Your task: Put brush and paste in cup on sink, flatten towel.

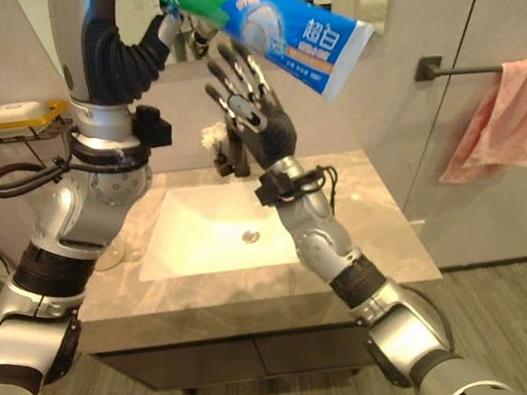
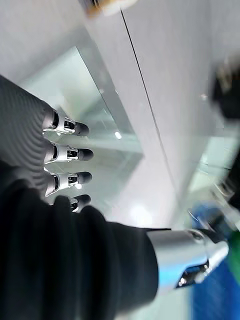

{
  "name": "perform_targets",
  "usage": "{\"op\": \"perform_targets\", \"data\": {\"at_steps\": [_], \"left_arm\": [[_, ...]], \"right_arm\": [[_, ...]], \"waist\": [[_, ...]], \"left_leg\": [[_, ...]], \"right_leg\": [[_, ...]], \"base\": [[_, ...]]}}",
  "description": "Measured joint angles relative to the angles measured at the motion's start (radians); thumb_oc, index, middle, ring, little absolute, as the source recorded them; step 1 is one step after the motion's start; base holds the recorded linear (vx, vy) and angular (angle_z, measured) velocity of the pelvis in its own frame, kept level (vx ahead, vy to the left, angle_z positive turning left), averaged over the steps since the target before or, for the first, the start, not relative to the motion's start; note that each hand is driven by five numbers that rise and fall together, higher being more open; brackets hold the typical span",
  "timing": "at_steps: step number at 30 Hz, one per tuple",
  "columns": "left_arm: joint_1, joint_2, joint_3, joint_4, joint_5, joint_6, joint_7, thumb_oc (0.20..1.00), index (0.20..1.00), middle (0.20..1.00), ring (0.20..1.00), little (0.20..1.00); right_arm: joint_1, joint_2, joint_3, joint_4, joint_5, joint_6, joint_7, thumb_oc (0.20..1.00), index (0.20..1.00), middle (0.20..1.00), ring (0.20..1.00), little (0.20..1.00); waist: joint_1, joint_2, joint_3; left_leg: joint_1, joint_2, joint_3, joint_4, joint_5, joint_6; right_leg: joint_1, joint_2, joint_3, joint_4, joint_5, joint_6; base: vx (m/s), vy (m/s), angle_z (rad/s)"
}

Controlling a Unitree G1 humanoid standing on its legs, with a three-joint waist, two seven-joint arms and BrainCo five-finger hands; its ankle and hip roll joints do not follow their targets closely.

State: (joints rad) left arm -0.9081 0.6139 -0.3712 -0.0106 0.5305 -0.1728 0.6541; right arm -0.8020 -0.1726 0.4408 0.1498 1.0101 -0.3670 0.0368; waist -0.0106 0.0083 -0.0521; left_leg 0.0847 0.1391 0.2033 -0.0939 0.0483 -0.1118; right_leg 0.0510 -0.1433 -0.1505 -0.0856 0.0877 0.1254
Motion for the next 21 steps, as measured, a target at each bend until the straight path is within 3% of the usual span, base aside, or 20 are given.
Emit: {"op": "perform_targets", "data": {"at_steps": [11,21], "left_arm": [[0.099,-0.071,0.010,-0.001,0.000,-0.021,0.040,0.200,0.200,0.200,0.200,0.200],[0.188,-0.073,0.012,-0.001,-0.007,-0.029,0.041,0.200,0.200,0.200,0.200,0.200]], "right_arm": [[-0.005,0.111,-0.067,-0.113,-0.001,-0.134,-0.033,1.000,1.000,1.000,1.000,1.000],[-0.003,0.121,-0.066,-0.118,0.021,-0.160,-0.036,1.000,1.000,1.000,1.000,1.000]], "waist": [[0.036,-0.001,-0.002],[0.053,-0.023,-0.003]], "left_leg": [[-0.033,0.000,-0.028,0.000,0.002,-0.002],[-0.034,0.000,-0.028,0.000,0.002,-0.002]], "right_leg": [[-0.016,0.000,-0.027,0.000,-0.003,0.000],[-0.017,0.000,-0.028,0.000,-0.006,0.001]], "base": [[0.01,0.002,0.06],[0.00,0.000,0.01]]}}
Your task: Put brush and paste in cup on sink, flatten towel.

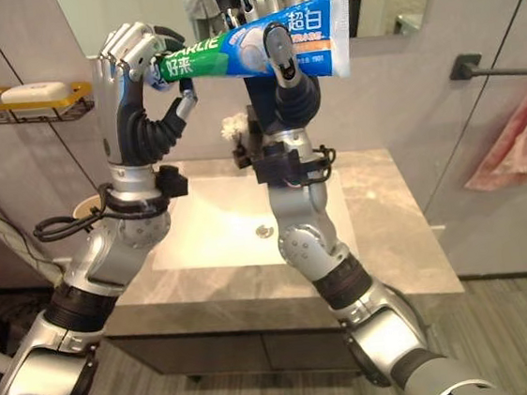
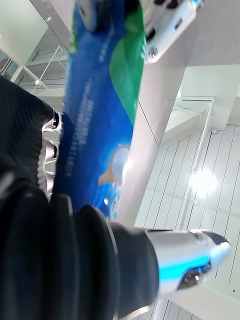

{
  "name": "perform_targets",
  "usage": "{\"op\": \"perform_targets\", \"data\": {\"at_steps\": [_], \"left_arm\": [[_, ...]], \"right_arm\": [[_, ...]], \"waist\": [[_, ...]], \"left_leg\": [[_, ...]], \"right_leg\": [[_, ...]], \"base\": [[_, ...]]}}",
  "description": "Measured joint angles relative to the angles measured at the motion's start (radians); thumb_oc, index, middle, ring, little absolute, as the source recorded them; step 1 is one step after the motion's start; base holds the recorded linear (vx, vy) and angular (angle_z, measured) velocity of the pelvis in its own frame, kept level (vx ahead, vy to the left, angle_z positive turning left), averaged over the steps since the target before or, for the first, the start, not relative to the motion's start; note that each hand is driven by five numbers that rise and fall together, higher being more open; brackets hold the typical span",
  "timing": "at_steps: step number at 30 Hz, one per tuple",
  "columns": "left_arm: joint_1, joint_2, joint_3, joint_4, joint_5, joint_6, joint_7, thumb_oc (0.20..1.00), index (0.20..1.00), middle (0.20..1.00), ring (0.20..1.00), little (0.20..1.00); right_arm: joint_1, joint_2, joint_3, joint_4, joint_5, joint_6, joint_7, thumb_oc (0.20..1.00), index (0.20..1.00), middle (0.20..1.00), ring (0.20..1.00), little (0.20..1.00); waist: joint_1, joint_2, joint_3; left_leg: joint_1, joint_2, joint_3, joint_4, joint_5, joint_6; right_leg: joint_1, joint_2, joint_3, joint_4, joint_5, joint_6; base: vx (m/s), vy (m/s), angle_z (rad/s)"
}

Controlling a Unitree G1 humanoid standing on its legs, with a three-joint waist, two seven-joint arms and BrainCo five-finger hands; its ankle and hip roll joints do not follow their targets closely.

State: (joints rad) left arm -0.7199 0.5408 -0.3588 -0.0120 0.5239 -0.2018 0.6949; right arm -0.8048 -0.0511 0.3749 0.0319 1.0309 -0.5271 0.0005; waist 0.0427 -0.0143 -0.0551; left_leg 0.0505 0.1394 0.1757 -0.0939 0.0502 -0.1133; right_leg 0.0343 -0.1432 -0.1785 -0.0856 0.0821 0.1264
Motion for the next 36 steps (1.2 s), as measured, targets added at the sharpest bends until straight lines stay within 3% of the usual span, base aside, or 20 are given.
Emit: {"op": "perform_targets", "data": {"at_steps": [7,19,20,21,22,34,36], "left_arm": [[0.028,-0.011,0.000,-0.002,-0.016,0.001,0.000,0.200,0.200,0.200,0.200,0.200],[0.060,-0.044,-0.006,-0.004,-0.055,0.002,-0.022,0.200,0.200,0.200,0.200,0.200],[0.060,-0.043,-0.008,-0.004,-0.055,0.002,-0.025,0.200,0.200,0.200,0.200,0.200],[0.060,-0.043,-0.008,-0.004,-0.055,0.002,-0.028,0.200,0.200,0.200,0.200,0.200],[0.060,-0.043,-0.008,-0.004,-0.055,0.002,-0.031,0.200,0.200,0.200,0.200,0.200],[0.122,-0.043,-0.015,-0.004,-0.093,0.000,-0.060,0.200,0.200,0.200,0.200,0.200],[0.132,-0.045,-0.017,-0.005,-0.093,-0.004,-0.068,0.300,0.300,0.300,0.300,0.300]], "right_arm": [[0.022,0.043,0.004,0.006,0.025,-0.007,-0.022,1.000,1.000,1.000,1.000,1.000],[0.057,0.030,0.037,0.022,0.023,-0.005,-0.057,1.000,1.000,1.000,1.000,1.000],[0.059,0.029,0.041,0.024,0.023,0.002,-0.064,0.890,0.890,0.890,0.890,0.890],[0.060,0.029,0.041,0.025,0.023,0.004,-0.065,0.686,0.686,0.686,0.686,0.686],[0.060,0.028,0.041,0.026,0.022,0.005,-0.066,0.200,0.200,0.200,0.200,0.200],[0.086,0.027,0.050,0.028,0.014,0.024,-0.129,0.200,0.200,0.200,0.200,0.200],[0.086,0.027,0.049,0.028,0.012,0.024,-0.142,0.200,0.200,0.200,0.200,0.200]], "waist": [[-0.001,-0.022,-0.002],[-0.003,-0.029,0.001],[-0.002,-0.030,0.001],[-0.002,-0.030,0.001],[-0.002,-0.030,0.001],[0.002,-0.034,0.008],[0.006,-0.031,0.011]], "left_leg": [[0.000,0.000,0.000,0.000,0.000,0.000],[-0.002,0.001,0.002,0.000,0.000,0.000],[-0.002,0.001,0.002,0.000,0.000,0.000],[-0.002,0.001,0.002,0.000,0.000,0.000],[-0.002,0.001,0.002,0.000,0.000,0.000],[-0.017,0.000,-0.002,0.000,0.000,0.000],[-0.018,-0.001,-0.003,0.000,0.000,0.000]], "right_leg": [[-0.001,0.000,0.000,0.000,0.000,0.000],[-0.003,0.000,0.001,0.000,-0.001,0.001],[-0.003,0.000,0.002,0.000,-0.001,0.001],[-0.003,0.000,0.002,0.000,-0.001,0.001],[-0.003,0.000,0.002,0.000,-0.001,0.001],[-0.015,0.000,-0.003,0.000,-0.002,0.000],[-0.015,-0.001,-0.006,0.000,-0.002,0.001]], "base": [[0.00,0.000,0.00],[0.00,0.000,0.00],[0.00,0.000,0.00],[0.00,0.000,0.00],[0.00,0.000,0.00],[0.00,0.000,0.00],[0.00,0.003,0.02]]}}
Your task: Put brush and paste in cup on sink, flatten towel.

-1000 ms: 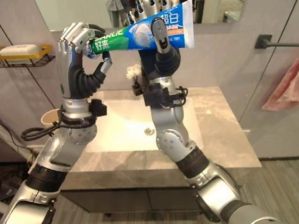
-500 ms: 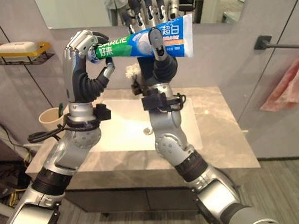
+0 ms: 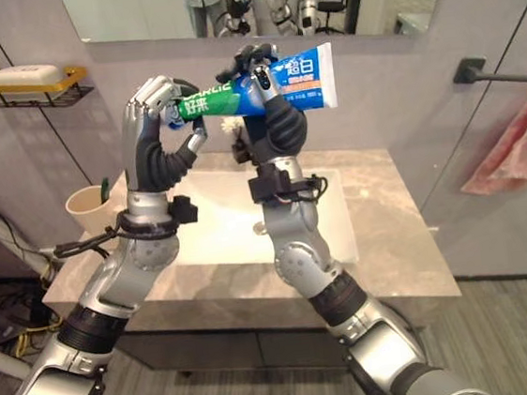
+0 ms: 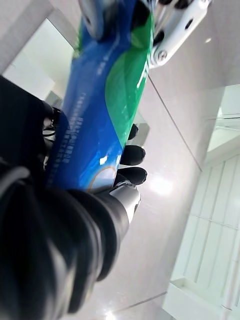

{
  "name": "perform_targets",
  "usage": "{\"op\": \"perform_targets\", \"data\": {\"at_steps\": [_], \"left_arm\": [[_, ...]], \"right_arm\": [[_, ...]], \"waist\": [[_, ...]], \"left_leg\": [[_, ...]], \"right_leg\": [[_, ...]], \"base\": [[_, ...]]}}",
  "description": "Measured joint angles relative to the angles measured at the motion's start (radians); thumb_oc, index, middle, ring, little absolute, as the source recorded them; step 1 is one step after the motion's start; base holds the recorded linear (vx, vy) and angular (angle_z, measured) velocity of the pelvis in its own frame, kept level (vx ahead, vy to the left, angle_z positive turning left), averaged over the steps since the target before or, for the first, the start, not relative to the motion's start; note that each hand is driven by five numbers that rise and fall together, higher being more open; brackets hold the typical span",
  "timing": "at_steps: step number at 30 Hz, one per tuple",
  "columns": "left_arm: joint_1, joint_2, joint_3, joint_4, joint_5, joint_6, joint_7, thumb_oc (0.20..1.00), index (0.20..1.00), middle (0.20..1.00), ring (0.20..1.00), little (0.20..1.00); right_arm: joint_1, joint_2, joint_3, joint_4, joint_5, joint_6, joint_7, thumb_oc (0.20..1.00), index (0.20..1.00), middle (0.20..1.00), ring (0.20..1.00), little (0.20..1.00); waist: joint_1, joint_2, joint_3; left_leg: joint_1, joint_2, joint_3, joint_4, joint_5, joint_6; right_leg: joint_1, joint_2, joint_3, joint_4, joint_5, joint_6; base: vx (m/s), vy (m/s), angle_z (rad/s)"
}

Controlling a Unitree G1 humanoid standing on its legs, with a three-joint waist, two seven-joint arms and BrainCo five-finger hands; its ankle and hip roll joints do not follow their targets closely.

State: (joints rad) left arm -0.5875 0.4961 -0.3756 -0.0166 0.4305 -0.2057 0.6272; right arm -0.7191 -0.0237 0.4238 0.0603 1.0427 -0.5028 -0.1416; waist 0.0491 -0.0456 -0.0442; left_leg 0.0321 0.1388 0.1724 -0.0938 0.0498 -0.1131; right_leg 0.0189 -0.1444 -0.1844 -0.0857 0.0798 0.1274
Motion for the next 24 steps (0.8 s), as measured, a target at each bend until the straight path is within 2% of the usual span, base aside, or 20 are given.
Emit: {"op": "perform_targets", "data": {"at_steps": [1,3,4,5,6,14,15,16,18,20,22,23,24], "left_arm": [[0.002,0.000,0.000,0.000,-0.001,0.000,-0.005,0.407,0.407,0.407,0.407,0.407],[0.004,0.001,0.002,0.000,-0.002,0.000,-0.005,0.520,0.520,0.520,0.520,0.520],[0.005,0.001,0.003,-0.001,-0.002,0.000,-0.004,0.727,0.727,0.727,0.727,0.727],[0.006,0.001,0.006,-0.001,-0.001,-0.001,-0.003,0.837,0.837,0.837,0.837,0.837],[0.009,0.001,0.011,-0.002,-0.001,-0.001,0.000,1.000,1.000,1.000,1.000,1.000],[0.069,0.015,0.051,-0.057,0.005,-0.004,0.026,1.000,1.000,1.000,1.000,1.000],[0.081,0.017,0.084,-0.069,0.005,-0.004,0.036,1.000,1.000,1.000,1.000,1.000],[0.094,0.029,0.100,-0.087,0.007,-0.006,0.040,1.000,1.000,1.000,1.000,1.000],[0.224,0.066,0.245,-0.165,0.012,-0.035,0.068,1.000,1.000,1.000,1.000,1.000],[0.300,0.111,0.309,-0.158,0.009,-0.036,0.092,1.000,1.000,1.000,1.000,1.000],[0.407,0.126,0.401,-0.126,0.001,-0.036,0.098,1.000,1.000,1.000,1.000,1.000],[0.415,0.123,0.408,-0.113,-0.005,-0.034,0.108,1.000,1.000,1.000,1.000,1.000],[0.426,0.127,0.416,-0.091,-0.011,-0.042,0.113,1.000,1.000,1.000,1.000,1.000]], "right_arm": [[0.000,0.000,0.000,0.000,-0.016,0.000,-0.011,0.200,0.200,0.200,0.200,0.200],[0.000,-0.010,0.002,-0.003,-0.058,0.001,-0.025,0.200,0.200,0.200,0.200,0.200],[0.000,-0.020,0.003,-0.004,-0.080,0.003,-0.033,0.200,0.200,0.200,0.200,0.200],[0.000,-0.027,0.003,-0.004,-0.091,0.004,-0.041,0.200,0.200,0.200,0.200,0.200],[0.000,-0.036,0.002,-0.003,-0.114,0.004,-0.056,0.200,0.200,0.200,0.200,0.200],[-0.011,-0.043,-0.032,-0.001,-0.154,0.004,-0.101,0.200,0.200,0.200,0.200,0.200],[-0.012,-0.045,-0.031,0.000,-0.154,0.003,-0.108,0.200,0.200,0.200,0.200,0.200],[-0.017,-0.043,-0.030,0.000,-0.156,0.003,-0.120,0.200,0.200,0.200,0.200,0.200],[-0.042,-0.072,-0.049,0.000,-0.198,0.001,-0.142,0.200,0.200,0.200,0.200,0.200],[-0.058,-0.107,-0.069,0.001,-0.226,0.004,-0.165,0.200,0.200,0.200,0.200,0.200],[-0.093,-0.122,-0.084,0.009,-0.267,0.004,-0.185,0.200,0.200,0.200,0.200,0.200],[-0.099,-0.134,-0.095,0.015,-0.277,0.004,-0.187,0.200,0.200,0.200,0.200,0.200],[-0.112,-0.132,-0.098,0.031,-0.282,0.004,-0.190,0.200,0.200,0.200,0.200,0.200]], "waist": [[0.003,0.002,0.006],[0.006,0.006,0.021],[0.007,0.007,0.026],[0.010,0.007,0.031],[0.013,0.008,0.036],[0.055,0.016,0.044],[0.057,0.015,0.047],[0.080,0.014,0.052],[0.095,0.011,0.058],[0.147,0.005,0.065],[0.165,0.002,0.068],[0.189,-0.001,0.072],[0.192,-0.005,0.076]], "left_leg": [[0.000,0.000,-0.001,0.000,0.000,0.000],[0.000,0.000,-0.002,0.000,0.000,0.000],[0.000,0.000,-0.004,0.000,0.000,0.000],[0.000,0.000,-0.005,0.000,0.000,0.000],[-0.001,0.000,-0.006,0.000,0.000,0.000],[-0.015,-0.003,-0.034,0.000,0.000,0.000],[-0.018,-0.007,-0.050,0.000,0.000,0.000],[-0.026,-0.012,-0.055,0.000,0.000,0.001],[-0.035,-0.014,-0.077,0.000,0.001,-0.001],[-0.042,-0.015,-0.085,0.000,0.001,-0.001],[-0.056,-0.024,-0.116,0.001,0.004,0.002],[-0.062,-0.029,-0.128,0.001,0.006,0.004],[-0.058,-0.032,-0.132,0.001,0.006,0.004]], "right_leg": [[0.001,0.000,-0.002,0.000,0.000,0.000],[0.004,0.000,-0.007,0.000,0.000,0.000],[0.005,-0.001,-0.009,0.000,-0.001,0.000],[0.006,-0.001,-0.011,0.000,-0.001,0.000],[0.006,-0.001,-0.012,0.000,-0.002,0.000],[0.012,-0.004,-0.045,0.000,-0.011,0.002],[0.017,-0.007,-0.055,0.000,-0.017,0.004],[0.019,-0.012,-0.063,0.000,-0.018,0.006],[0.019,-0.013,-0.084,0.000,-0.025,0.006],[0.021,-0.013,-0.100,0.000,-0.029,0.008],[0.024,-0.022,-0.125,0.000,-0.034,0.012],[0.031,-0.026,-0.132,0.000,-0.038,0.017],[0.034,-0.028,-0.137,0.000,-0.040,0.019]], "base": [[0.00,0.000,0.00],[0.00,0.008,0.06],[0.00,0.008,0.07],[0.01,0.004,0.04],[0.01,0.008,0.04],[0.00,0.003,0.12],[0.00,-0.004,0.22],[0.00,-0.001,0.29],[0.01,-0.002,0.29],[0.01,-0.007,0.17],[0.01,-0.008,0.40],[0.00,-0.004,0.43],[-0.01,-0.005,0.26]]}}
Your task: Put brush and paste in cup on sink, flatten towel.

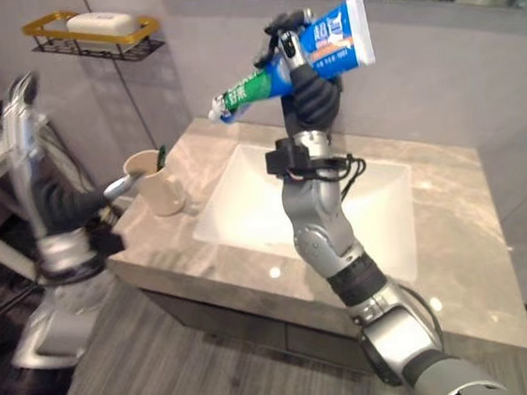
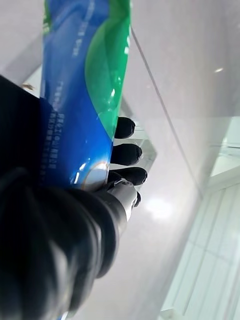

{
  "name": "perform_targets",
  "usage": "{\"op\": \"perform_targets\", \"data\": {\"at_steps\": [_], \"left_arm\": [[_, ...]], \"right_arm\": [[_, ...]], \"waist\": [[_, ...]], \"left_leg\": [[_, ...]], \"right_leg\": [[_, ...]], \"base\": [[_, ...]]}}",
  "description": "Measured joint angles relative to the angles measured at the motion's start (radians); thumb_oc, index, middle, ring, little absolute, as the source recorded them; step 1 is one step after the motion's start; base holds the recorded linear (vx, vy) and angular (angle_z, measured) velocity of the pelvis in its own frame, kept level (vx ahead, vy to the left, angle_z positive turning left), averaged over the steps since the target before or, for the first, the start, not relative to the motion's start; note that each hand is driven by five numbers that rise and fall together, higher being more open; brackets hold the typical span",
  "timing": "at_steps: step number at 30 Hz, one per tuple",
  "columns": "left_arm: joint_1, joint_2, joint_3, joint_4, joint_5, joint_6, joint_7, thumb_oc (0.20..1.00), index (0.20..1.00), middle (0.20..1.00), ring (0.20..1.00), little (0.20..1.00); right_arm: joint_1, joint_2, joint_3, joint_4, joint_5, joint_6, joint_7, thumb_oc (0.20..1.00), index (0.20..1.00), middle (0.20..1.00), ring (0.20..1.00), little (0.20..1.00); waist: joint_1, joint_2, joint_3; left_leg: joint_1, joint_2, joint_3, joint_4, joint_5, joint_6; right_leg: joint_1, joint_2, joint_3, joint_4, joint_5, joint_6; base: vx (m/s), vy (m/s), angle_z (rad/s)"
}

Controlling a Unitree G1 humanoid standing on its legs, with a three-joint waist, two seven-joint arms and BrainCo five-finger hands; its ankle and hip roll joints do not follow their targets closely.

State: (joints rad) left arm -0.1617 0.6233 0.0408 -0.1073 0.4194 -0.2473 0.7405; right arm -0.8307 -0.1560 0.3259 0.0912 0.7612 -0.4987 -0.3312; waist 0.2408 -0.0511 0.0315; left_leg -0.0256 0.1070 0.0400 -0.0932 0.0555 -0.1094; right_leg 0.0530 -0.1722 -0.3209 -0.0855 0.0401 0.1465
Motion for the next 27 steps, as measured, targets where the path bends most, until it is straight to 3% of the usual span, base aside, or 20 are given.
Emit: {"op": "perform_targets", "data": {"at_steps": [4,8,9,11,13,17,27], "left_arm": [[0.094,0.001,0.041,0.199,-0.087,-0.002,0.009,1.000,1.000,1.000,1.000,1.000],[0.228,-0.117,0.046,0.405,-0.316,0.058,-0.011,1.000,1.000,1.000,1.000,1.000],[0.230,-0.094,0.010,0.451,-0.320,0.047,-0.029,1.000,1.000,1.000,1.000,1.000],[0.220,-0.024,-0.141,0.641,-0.278,0.052,-0.091,1.000,1.000,1.000,1.000,1.000],[0.207,-0.023,-0.248,0.783,-0.255,0.062,-0.144,1.000,1.000,1.000,1.000,1.000],[0.228,-0.067,-0.307,0.742,-0.238,0.082,-0.247,1.000,1.000,1.000,1.000,1.000],[0.181,-0.030,-0.325,0.679,-0.186,0.075,-0.286,1.000,1.000,1.000,1.000,1.000]], "right_arm": [[-0.095,-0.021,-0.004,0.077,-0.026,0.018,-0.017,0.200,0.200,0.200,0.200,0.200],[-0.189,-0.049,0.011,0.162,-0.050,0.069,-0.016,0.200,0.200,0.200,0.200,0.200],[-0.213,-0.047,0.022,0.197,-0.051,0.089,-0.013,0.200,0.200,0.200,0.200,0.200],[-0.311,-0.059,0.078,0.291,-0.051,0.107,-0.010,0.200,0.200,0.200,0.200,0.200],[-0.346,-0.068,0.111,0.331,-0.074,0.118,0.000,0.200,0.200,0.200,0.200,0.200],[-0.351,-0.080,0.119,0.356,-0.131,0.156,0.006,0.200,0.200,0.200,0.200,0.200],[-0.349,-0.091,0.118,0.440,-0.149,0.168,0.003,0.200,0.200,0.200,0.200,0.200]], "waist": [[0.052,-0.042,0.038],[0.087,-0.094,0.050],[0.107,-0.104,0.051],[0.107,-0.102,0.052],[0.105,-0.104,0.050],[0.118,-0.112,0.048],[0.109,-0.111,0.048]], "left_leg": [[-0.014,-0.015,-0.034,0.000,0.002,-0.002],[-0.032,-0.042,-0.062,0.000,0.002,-0.002],[-0.039,-0.050,-0.067,0.000,0.002,-0.001],[-0.046,-0.058,-0.070,0.000,0.004,0.000],[-0.051,-0.064,-0.080,0.000,0.004,0.001],[-0.072,-0.072,-0.089,0.000,0.010,0.009],[-0.092,-0.084,-0.110,0.000,0.014,0.015]], "right_leg": [[0.014,-0.012,-0.040,0.000,-0.006,0.008],[0.015,-0.037,-0.072,0.000,-0.014,0.017],[0.015,-0.043,-0.073,0.000,-0.016,0.020],[0.007,-0.051,-0.076,0.000,-0.015,0.024],[0.007,-0.057,-0.084,0.000,-0.015,0.024],[-0.007,-0.062,-0.092,0.000,-0.014,0.026],[-0.013,-0.070,-0.113,0.000,-0.013,0.029]], "base": [[0.00,0.002,0.28],[0.00,0.028,0.29],[0.00,0.057,0.13],[-0.02,0.044,0.08],[0.00,0.028,0.13],[-0.01,0.034,0.09],[-0.01,0.021,0.05]]}}
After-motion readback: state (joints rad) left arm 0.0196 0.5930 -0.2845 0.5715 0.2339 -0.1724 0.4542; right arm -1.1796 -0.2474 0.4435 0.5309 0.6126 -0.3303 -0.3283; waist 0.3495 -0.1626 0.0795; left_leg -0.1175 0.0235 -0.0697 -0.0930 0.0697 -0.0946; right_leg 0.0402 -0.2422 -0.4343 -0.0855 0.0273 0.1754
